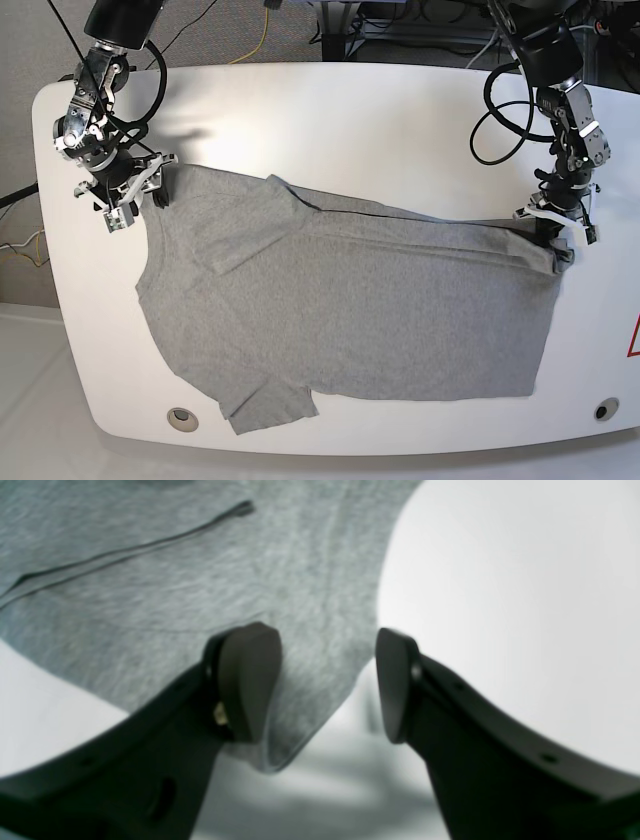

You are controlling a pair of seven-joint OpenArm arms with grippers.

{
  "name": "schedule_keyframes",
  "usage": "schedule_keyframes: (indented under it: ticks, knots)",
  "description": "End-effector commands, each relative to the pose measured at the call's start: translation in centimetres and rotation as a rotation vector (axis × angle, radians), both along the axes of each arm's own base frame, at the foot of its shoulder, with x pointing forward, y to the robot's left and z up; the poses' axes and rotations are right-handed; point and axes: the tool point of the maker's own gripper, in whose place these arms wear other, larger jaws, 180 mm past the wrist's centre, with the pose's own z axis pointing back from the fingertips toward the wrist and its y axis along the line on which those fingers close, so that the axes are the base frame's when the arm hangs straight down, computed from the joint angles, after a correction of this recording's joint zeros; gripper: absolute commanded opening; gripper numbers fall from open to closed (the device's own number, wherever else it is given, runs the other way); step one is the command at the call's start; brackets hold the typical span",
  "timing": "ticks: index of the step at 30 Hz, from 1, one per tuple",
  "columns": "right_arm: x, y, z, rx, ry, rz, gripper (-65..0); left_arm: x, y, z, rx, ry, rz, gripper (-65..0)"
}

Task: Fold the T-shirt properly
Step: 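Close both grippers on the folded shirt edge again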

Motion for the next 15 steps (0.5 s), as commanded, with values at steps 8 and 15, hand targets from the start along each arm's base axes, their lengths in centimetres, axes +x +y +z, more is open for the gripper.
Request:
schedule_keyframes:
  ticks: [8,15]
  knots:
    - [0.4,0.5,0.9,0.014,-0.041,0.001,-33.0,0.9,1.0,1.7,0.025,-0.052,0.008,-64.0]
    - [-0.3,0.9,1.0,0.007,-0.041,0.009,-33.0,0.9,1.0,1.7,0.026,-0.051,0.008,-64.0]
